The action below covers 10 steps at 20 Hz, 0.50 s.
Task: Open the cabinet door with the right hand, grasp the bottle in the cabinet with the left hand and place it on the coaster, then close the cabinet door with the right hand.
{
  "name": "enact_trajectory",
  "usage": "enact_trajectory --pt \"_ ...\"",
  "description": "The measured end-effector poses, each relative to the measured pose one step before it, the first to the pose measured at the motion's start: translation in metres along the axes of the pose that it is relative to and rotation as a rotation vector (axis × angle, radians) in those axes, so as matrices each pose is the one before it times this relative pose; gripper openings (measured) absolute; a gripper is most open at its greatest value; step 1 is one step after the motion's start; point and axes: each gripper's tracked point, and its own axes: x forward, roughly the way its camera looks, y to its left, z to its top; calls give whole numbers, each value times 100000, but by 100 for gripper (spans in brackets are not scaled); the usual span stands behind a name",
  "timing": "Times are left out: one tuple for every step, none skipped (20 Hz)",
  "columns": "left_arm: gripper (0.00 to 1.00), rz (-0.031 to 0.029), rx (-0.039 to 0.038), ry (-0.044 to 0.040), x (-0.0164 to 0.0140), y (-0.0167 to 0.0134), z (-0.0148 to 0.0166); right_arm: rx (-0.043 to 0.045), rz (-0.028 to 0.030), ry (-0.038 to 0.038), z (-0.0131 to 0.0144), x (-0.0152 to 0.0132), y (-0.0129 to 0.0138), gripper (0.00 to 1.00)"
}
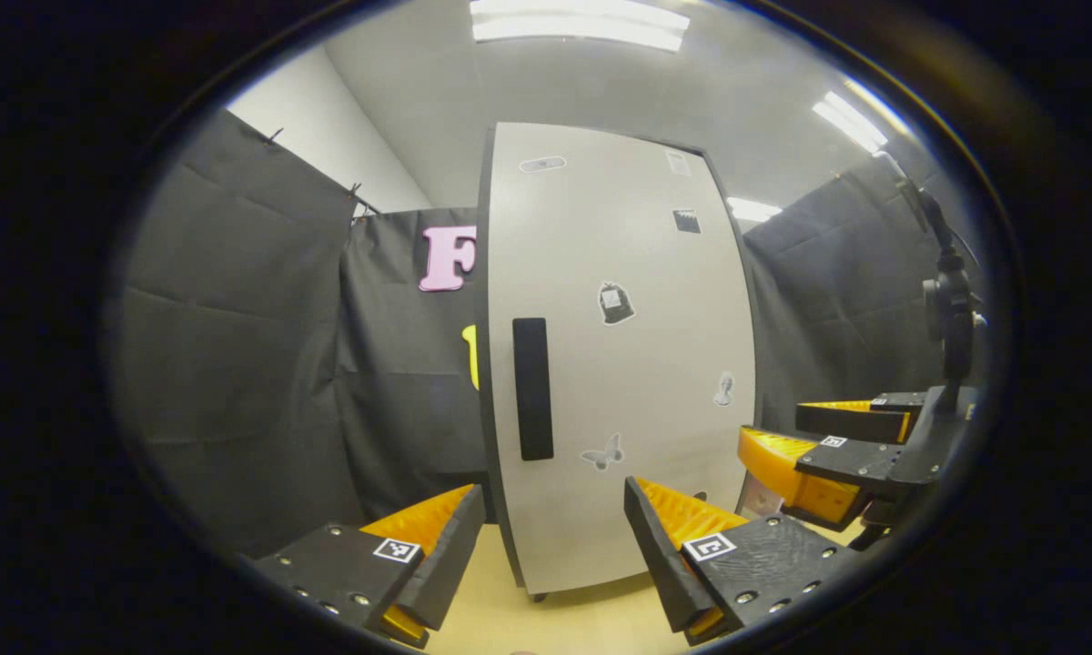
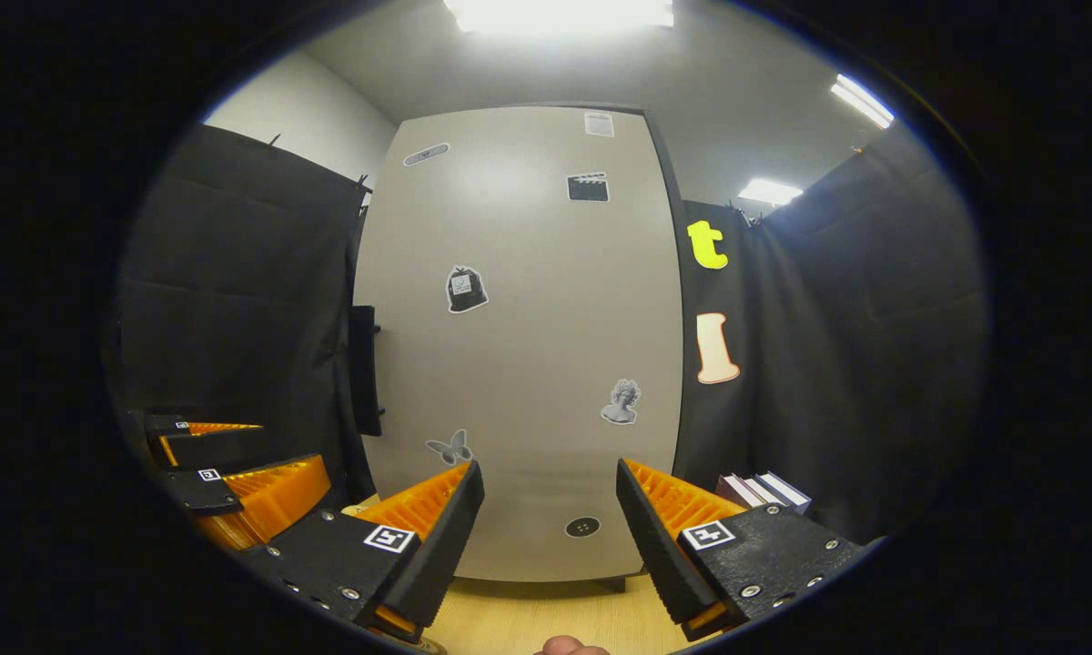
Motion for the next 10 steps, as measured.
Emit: enact_trajectory --pt "88 44 -752 406 -196 -103 -52 220 120 -107 -13 66 -14 91" --pt "89 182 -513 424 -45 -72 1 -271 13 63 -29 -54 -43 91" --pt "88 427 -38 429 -82 48 -162 -127 283 38 47 22 -15 91" --pt "93 507 -6 280 -15 99 -7 169 79 -219 22 9 -27 91" --pt "93 66 -508 -41 -74 -45 13 379 92 -308 91 24 -20 91" --pt "89 417 -676 -372 28 -35 103 122 34 -116 -10 -6 22 91" --pt "89 952 -189 -219 20 87 12 -397 276 289 -45 9 58 91" --pt "88 975 236 -313 46 179 32 -456 356 222 -7 -15 101 91" --pt "88 949 690 283 -17 258 -87 -42 422 -17 53 -14 83 91" --pt "93 97 611 505 6 130 -96 213 242 -24 -88 -90 145 91"
